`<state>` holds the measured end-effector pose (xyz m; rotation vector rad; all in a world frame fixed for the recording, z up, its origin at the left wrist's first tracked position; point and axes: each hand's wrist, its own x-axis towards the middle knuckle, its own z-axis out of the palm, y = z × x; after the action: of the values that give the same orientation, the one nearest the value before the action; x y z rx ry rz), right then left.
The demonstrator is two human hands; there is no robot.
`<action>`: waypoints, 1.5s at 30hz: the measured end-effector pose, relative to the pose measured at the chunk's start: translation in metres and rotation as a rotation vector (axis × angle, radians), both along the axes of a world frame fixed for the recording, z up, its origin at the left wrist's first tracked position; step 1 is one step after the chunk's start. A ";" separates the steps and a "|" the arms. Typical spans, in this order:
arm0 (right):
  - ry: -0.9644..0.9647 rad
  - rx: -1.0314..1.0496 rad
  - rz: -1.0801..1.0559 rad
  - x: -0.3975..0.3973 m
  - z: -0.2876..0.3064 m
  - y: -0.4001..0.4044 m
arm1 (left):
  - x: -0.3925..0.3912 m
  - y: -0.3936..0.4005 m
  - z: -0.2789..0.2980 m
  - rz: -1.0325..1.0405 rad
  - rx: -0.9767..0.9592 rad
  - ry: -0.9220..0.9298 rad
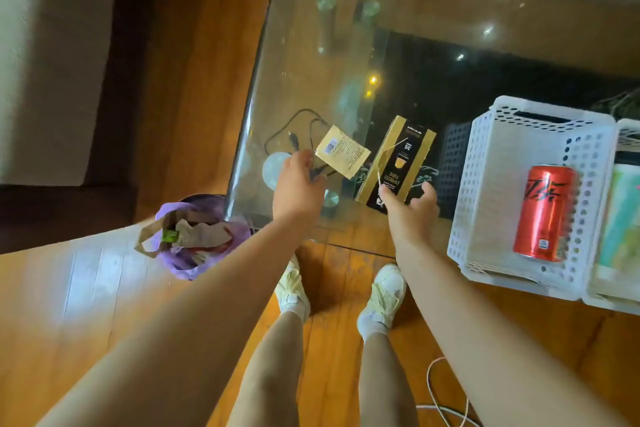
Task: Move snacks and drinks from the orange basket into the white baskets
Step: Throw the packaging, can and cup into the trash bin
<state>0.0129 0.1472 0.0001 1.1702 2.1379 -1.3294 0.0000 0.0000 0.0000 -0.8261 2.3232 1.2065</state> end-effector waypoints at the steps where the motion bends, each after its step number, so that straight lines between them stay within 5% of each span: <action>1: -0.008 0.010 0.001 -0.006 -0.003 -0.001 | -0.008 0.000 -0.004 -0.046 -0.058 0.029; 19: -0.197 0.113 0.049 -0.025 -0.032 0.000 | -0.047 0.011 -0.045 -0.234 -0.349 0.005; 30: -0.090 -0.096 -0.036 -0.016 -0.026 0.003 | -0.033 0.002 -0.038 -0.278 -0.285 -0.109; 38: -0.083 -0.156 0.207 0.011 0.000 -0.016 | 0.028 -0.055 -0.016 0.455 0.357 -0.051; 41: -0.095 -0.197 0.354 0.023 0.009 -0.039 | 0.067 -0.091 -0.012 0.694 0.448 0.026; 45: -0.129 -0.291 0.564 0.042 0.010 -0.080 | 0.125 -0.139 -0.013 0.890 0.334 0.051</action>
<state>0.0551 0.0674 0.0100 0.4713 1.8987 -1.2036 0.1253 -0.1395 -0.0130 -1.7879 1.6983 1.8893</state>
